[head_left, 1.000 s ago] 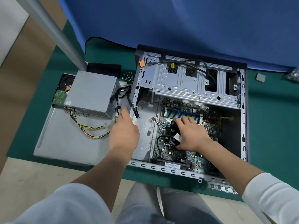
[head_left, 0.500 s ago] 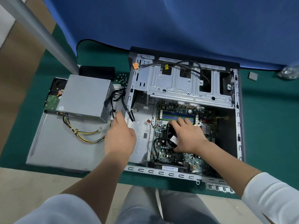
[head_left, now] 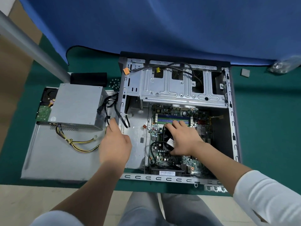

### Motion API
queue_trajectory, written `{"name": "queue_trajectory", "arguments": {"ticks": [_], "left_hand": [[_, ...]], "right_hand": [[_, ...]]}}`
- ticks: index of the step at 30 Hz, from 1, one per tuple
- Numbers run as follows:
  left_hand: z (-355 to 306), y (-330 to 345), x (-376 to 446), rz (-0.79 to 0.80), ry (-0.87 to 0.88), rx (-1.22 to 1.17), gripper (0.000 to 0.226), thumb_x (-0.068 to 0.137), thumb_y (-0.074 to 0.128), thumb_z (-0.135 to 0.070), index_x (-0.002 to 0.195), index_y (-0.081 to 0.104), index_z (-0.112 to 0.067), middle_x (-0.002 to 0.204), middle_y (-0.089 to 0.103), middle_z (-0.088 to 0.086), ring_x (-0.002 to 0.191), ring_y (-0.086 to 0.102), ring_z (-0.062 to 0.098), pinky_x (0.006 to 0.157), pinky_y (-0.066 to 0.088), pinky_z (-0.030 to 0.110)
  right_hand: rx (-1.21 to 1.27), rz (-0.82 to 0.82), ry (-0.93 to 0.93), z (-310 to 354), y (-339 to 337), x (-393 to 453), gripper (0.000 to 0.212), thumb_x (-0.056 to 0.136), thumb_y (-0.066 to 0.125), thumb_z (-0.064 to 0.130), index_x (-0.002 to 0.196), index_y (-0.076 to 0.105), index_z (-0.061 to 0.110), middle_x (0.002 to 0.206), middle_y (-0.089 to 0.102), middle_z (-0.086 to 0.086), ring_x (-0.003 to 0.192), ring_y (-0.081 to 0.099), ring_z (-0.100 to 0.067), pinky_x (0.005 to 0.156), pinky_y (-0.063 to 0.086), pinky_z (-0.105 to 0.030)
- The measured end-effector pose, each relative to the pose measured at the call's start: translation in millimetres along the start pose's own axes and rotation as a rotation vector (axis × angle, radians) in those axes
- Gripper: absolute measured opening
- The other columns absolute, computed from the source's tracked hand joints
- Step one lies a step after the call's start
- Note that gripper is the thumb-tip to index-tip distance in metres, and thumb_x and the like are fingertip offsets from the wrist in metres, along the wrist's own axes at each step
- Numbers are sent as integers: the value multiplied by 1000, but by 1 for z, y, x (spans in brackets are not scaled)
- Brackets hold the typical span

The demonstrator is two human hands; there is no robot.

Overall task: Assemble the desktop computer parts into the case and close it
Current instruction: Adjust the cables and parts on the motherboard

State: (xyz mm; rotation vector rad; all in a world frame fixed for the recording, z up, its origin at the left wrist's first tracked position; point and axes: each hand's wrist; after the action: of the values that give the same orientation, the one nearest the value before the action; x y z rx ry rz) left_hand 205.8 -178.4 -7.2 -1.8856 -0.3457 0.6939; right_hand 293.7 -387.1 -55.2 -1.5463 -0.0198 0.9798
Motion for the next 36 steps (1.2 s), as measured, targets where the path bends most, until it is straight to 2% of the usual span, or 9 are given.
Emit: {"name": "queue_trajectory", "arguments": {"ticks": [4,9,15,20,25,28,31,36], "left_hand": [[-1,0,0,-2,9,4,55,87,45,-9,139,26,-4,114,55,19,78,58,36,56,36,34],[2,1,-1,-5,8,-1,56,88,45,-10,140,26,-3,115,55,19,80,57,36,58,35,33],[3,3,-1,-24,20,-33,57,88,45,-11,140,24,-4,112,55,18,69,42,25,57,35,32],[3,1,-1,-21,30,-40,54,88,44,-11,138,26,-4,112,55,19,77,56,34,58,39,34],[3,1,0,-24,31,-25,54,88,45,-11,138,27,-5,112,55,20,80,56,35,58,37,34],[3,2,0,-33,33,-28,54,88,46,-10,138,27,-4,109,56,20,73,51,31,57,36,34],[4,3,1,-41,29,-39,53,87,46,-11,137,28,-5,109,56,20,69,41,26,57,35,34],[4,2,1,-38,35,-43,51,87,45,-11,135,28,-5,109,56,20,68,41,26,57,35,33]], "right_hand": [[-43,-12,-13,1,-2,-3,102,57,76,62,136,22,25,129,38,-2,118,35,-24,60,40,-32],[-23,-46,9,6,0,-8,102,61,74,61,140,19,26,132,37,-2,121,35,-24,69,48,-35],[-23,-44,21,6,-4,-5,104,60,76,59,141,19,26,134,36,-1,123,35,-24,69,48,-34],[-26,-69,55,3,-10,5,107,60,78,58,143,18,25,137,34,-2,125,34,-24,62,43,-31],[-13,-21,39,3,-7,8,109,60,79,57,143,17,24,138,33,-3,126,32,-25,72,49,-36],[-13,-8,18,1,-8,7,109,59,79,57,143,19,22,137,34,-3,124,33,-25,74,49,-36],[-18,-9,-3,0,-5,2,108,58,79,58,141,21,22,134,35,-3,121,35,-24,69,45,-33],[-26,-11,22,4,-5,1,104,59,79,57,139,22,23,134,36,-3,121,35,-24,63,40,-31]]}}
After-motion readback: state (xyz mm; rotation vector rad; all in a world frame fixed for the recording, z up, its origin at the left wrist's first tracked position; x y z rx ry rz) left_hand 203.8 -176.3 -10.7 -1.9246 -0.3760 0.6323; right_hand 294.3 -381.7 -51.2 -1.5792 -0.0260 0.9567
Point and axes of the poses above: each hand's wrist, its own x-axis towards the middle knuckle, its own y-axis out of the palm, z = x × y
